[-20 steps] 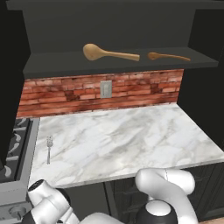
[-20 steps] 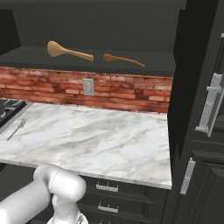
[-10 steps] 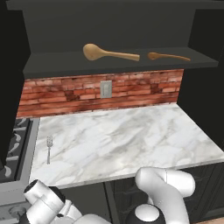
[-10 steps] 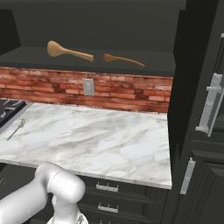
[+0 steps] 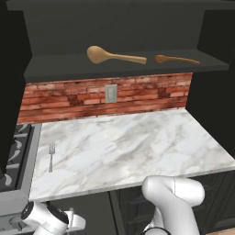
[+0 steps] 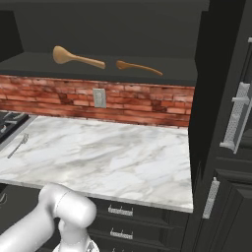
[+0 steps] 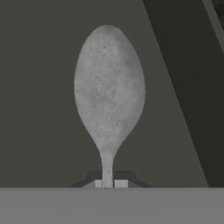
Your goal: Organize the utensils by type. Pick up the wooden spoons from the counter and place them in the open cabinet. Then pick up the metallic utensils from the counter and place them in the open drawer.
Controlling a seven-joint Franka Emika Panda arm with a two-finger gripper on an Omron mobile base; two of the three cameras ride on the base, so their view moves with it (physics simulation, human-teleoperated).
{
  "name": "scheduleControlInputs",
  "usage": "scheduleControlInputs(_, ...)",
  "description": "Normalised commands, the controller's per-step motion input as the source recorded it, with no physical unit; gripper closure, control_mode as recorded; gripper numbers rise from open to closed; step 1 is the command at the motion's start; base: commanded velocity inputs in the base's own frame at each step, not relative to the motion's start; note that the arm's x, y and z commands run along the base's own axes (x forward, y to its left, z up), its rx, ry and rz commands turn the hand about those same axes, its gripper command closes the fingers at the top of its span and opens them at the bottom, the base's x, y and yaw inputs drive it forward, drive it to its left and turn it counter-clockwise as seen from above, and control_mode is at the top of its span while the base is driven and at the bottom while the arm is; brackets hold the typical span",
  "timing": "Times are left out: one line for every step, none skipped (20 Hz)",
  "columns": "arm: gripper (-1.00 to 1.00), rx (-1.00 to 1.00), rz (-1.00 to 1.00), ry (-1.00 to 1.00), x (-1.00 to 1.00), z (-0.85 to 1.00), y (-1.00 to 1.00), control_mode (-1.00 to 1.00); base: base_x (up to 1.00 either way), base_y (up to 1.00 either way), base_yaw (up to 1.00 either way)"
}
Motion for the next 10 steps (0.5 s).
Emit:
scheduleControlInputs(1.00, 0.00, 0.21, -0.10, 0.13, -0.13, -0.04, -1.00, 0.00, 0.00, 0.00)
scheduleControlInputs(1.00, 0.00, 0.21, -0.06, 0.09, -0.15, 0.00, -1.00, 0.00, 0.00, 0.00)
scheduleControlInputs(1.00, 0.00, 0.20, -0.03, 0.10, -0.13, 0.00, -1.00, 0.00, 0.00, 0.00)
scheduleControlInputs(1.00, 0.01, 0.19, 0.00, 0.11, -0.12, 0.00, -1.00, 0.00, 0.00, 0.00)
scheduleControlInputs(1.00, 0.02, 0.17, 0.00, 0.09, -0.10, 0.00, -1.00, 0.00, 0.00, 0.00)
scheduleControlInputs(1.00, 0.04, 0.16, 0.00, 0.09, -0.10, 0.00, -1.00, 0.00, 0.00, 0.00)
scheduleControlInputs(1.00, 0.08, 0.13, 0.00, 0.06, -0.15, 0.01, -1.00, 0.00, 0.00, 0.00)
scheduleControlInputs(1.00, 0.09, 0.12, 0.00, 0.02, -0.17, 0.04, -1.00, 0.00, 0.00, 0.00)
scheduleControlInputs(1.00, 0.12, 0.11, 0.00, 0.00, -0.18, 0.07, -1.00, 0.00, 0.00, 0.00)
scheduleControlInputs(1.00, 0.15, 0.10, 0.00, 0.00, -0.20, 0.10, -1.00, 0.00, 0.00, 0.00)
